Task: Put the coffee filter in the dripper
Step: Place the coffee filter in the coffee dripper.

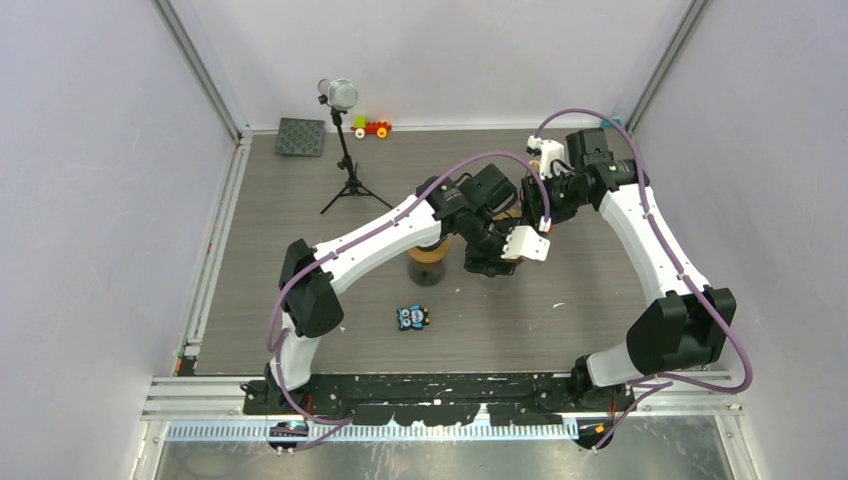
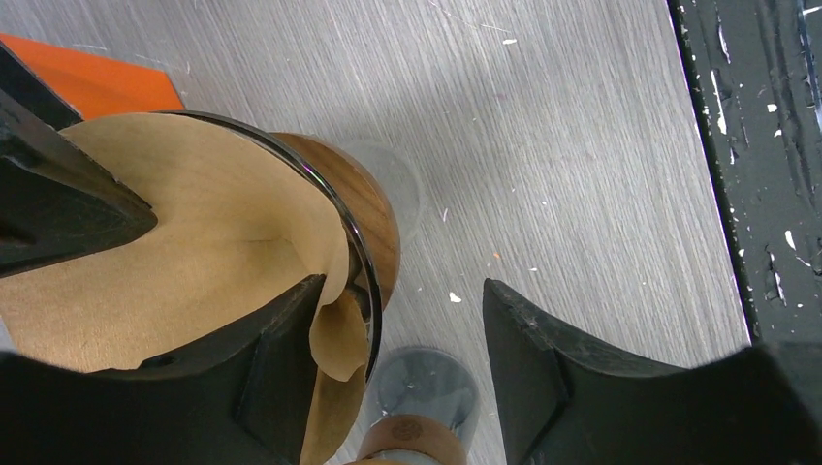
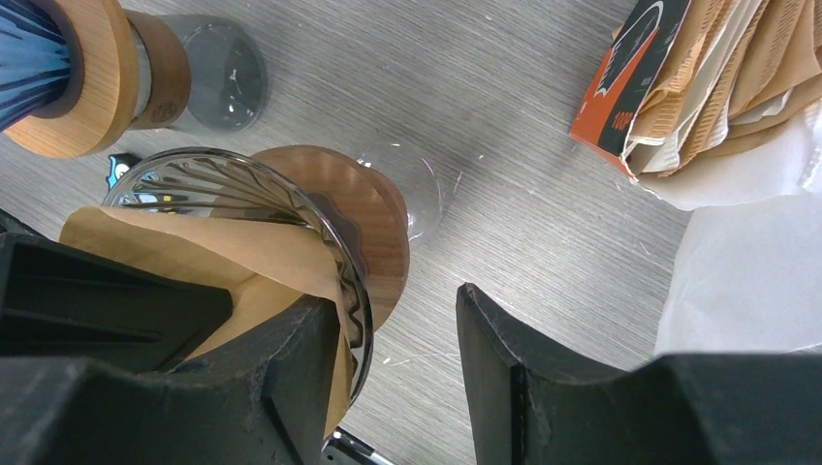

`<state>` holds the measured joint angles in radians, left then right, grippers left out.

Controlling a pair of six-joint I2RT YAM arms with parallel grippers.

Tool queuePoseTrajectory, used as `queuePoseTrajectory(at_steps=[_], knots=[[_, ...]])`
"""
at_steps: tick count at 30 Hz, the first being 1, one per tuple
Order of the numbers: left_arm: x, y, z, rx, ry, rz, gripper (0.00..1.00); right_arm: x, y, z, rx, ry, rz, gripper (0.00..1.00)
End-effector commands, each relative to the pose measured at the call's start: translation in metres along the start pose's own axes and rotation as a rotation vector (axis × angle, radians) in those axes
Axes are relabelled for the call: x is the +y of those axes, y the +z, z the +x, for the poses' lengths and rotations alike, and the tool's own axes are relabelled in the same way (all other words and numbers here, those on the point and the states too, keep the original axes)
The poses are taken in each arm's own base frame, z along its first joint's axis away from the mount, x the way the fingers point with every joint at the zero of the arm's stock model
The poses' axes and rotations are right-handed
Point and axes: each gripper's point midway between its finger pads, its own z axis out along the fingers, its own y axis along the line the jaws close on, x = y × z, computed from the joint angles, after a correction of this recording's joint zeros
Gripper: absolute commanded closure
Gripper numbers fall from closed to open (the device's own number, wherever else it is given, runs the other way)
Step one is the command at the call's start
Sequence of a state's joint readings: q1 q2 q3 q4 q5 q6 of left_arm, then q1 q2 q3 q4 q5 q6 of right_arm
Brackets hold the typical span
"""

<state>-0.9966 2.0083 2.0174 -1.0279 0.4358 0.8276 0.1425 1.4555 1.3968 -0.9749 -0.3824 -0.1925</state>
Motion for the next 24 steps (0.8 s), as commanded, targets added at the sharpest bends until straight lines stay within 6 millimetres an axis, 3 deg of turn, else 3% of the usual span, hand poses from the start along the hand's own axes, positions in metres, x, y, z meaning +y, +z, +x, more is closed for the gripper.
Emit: queuePoseTrajectory(at_steps=[1,11,24], knots=[[-0.0018,0.0061,-0.0001,-0.002,0.012,0.009,0.39,-0.0028,-0.0012,-0.0024,-0.005,-0.020,0.010,0.48],[-0.0054,0.0075,0.0055,0.010,0.012,0.014,0.40,-0.0053,0.0036,0.0001,0.011,-0.019,0.012,0.48],[-0.0110,0.0020,0.0085,0.013,0.042,0.019,0.31,-0.0102,0.0055,-0.0003,0.024,-0.029,0.027,0.48]])
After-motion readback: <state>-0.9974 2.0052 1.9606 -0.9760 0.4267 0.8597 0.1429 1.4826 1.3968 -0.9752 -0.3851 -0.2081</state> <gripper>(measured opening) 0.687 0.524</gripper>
